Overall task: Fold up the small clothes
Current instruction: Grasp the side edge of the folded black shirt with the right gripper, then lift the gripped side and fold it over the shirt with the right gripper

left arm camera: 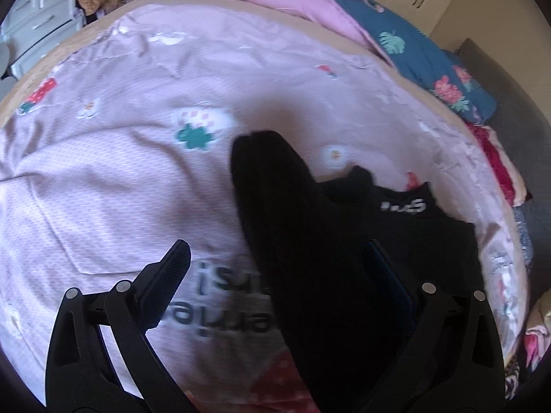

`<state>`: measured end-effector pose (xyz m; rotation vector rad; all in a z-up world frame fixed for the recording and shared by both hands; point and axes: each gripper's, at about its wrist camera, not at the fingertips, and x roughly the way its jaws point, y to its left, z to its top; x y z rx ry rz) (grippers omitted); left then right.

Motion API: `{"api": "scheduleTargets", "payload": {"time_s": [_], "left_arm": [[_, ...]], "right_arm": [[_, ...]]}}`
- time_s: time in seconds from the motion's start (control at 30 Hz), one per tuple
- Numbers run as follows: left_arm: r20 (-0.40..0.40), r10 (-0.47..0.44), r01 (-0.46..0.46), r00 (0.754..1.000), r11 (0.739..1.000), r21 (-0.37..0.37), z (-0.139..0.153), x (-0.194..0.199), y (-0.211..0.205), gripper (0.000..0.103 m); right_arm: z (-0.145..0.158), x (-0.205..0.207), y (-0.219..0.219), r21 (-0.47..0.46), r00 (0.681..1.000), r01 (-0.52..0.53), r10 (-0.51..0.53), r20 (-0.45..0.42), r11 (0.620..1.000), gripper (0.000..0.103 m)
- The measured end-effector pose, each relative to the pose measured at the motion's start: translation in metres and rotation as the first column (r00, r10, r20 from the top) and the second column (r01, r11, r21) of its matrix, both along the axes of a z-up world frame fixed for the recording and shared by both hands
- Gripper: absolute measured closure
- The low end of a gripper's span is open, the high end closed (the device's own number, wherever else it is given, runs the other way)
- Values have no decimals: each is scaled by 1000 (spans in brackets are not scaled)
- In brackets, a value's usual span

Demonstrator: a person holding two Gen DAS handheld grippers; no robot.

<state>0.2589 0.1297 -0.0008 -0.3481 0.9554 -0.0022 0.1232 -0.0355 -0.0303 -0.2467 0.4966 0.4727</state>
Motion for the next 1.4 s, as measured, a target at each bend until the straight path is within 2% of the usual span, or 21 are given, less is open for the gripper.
{"api": "scheduleTargets", "payload": {"time_s": [0.07,0.1,0.17,0.27,0.33,0.73,1.07,1.4], "left_arm": [[20,-19,20,1000,1000,-20,6,0,-10,42],[25,-27,28,999,999,-25,8,0,-14,48],[39,-41,42,998,999,-18,15,-1,-27,70],[73,-62,62,995,998,8,27,-4,-45,81],[89,-75,74,993,997,15,35,-6,-54,84],[158,-165,156,973,985,69,73,-8,-117,86],[139,-235,221,962,969,107,71,2,-168,86],[103,-290,276,951,952,134,64,12,-200,86]], "right_arm": [[3,0,-8,13,1000,12,-12,6,1000,96],[5,-1,-12,19,1000,17,-17,11,1000,96],[7,-5,-18,33,999,25,-26,20,999,96],[10,-11,-29,61,998,41,-43,39,997,96],[11,-12,-37,77,997,57,-60,39,995,96],[22,-21,-91,176,986,155,-163,33,972,96],[15,-18,-130,243,971,238,-238,-31,940,97],[7,-16,-152,286,957,291,-279,-83,913,96]]}}
